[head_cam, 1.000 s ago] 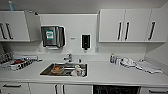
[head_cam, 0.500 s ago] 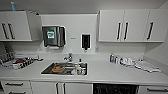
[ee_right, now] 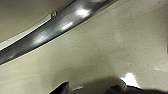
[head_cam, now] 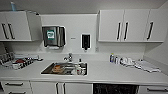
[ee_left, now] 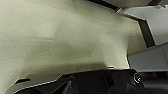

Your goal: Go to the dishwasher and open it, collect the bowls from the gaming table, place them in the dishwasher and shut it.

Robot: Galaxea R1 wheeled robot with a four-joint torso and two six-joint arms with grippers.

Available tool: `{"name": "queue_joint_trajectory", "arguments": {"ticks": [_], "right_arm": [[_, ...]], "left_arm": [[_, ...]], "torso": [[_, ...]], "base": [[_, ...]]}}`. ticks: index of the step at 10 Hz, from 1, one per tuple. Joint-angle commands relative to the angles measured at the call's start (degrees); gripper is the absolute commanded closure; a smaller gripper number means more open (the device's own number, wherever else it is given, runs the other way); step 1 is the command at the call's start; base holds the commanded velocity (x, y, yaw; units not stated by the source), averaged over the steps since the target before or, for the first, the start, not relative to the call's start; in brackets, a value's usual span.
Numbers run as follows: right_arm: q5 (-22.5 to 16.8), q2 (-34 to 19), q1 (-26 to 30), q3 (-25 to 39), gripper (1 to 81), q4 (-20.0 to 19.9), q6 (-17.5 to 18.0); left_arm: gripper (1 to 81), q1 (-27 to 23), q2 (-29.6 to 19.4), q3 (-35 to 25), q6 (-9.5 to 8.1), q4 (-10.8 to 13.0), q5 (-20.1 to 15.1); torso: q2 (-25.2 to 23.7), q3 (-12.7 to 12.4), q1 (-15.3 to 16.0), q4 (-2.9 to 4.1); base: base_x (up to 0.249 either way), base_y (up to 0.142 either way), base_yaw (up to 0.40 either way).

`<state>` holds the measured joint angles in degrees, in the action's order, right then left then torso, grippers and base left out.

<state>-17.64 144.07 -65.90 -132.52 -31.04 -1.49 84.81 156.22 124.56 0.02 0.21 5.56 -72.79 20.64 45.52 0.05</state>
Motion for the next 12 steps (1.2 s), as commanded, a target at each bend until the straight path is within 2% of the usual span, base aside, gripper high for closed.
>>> {"name": "queue_joint_trajectory", "arguments": {"ticks": [1, 3, 5, 9, 12], "right_arm": [[-3.10, -2.53, 6.00, 0.26, 1.0, -0.34, -1.41], [-3.10, -3.85, 5.29, 3.86, 1.0, -0.34, -4.05], [-2.58, -4.29, 3.01, 5.62, 1.0, -0.25, -7.48], [1.63, -0.09, -2.96, 5.19, 1.0, -0.25, -17.13], [6.46, 5.18, -7.18, -0.06, 1.0, -0.25, -21.61]], "left_arm": [[1.0, -3.99, -0.73, -0.90, 0.33, 0.41, -2.31], [1.0, -4.07, -0.56, -0.64, 0.24, 0.41, -2.31], [1.0, -4.08, 1.20, 2.97, 0.24, 0.32, -2.31], [1.0, -4.08, 4.27, 9.54, -0.02, -0.20, -2.75], [1.0, -4.08, 5.59, 12.37, -0.02, -0.38, -3.01]], "torso": [[0.00, 0.00, 0.00, -0.02], [0.00, 0.00, 0.00, 0.00], [0.00, 0.00, 0.00, 0.00], [0.00, 0.00, 0.00, 0.00], [0.00, 0.00, 0.00, 0.00]], "base": [[0.000, 0.000, 0.000], [0.000, 0.000, 0.000], [0.000, 0.000, 0.000], [0.000, 0.000, 0.000], [0.000, 0.000, 0.000]]}}
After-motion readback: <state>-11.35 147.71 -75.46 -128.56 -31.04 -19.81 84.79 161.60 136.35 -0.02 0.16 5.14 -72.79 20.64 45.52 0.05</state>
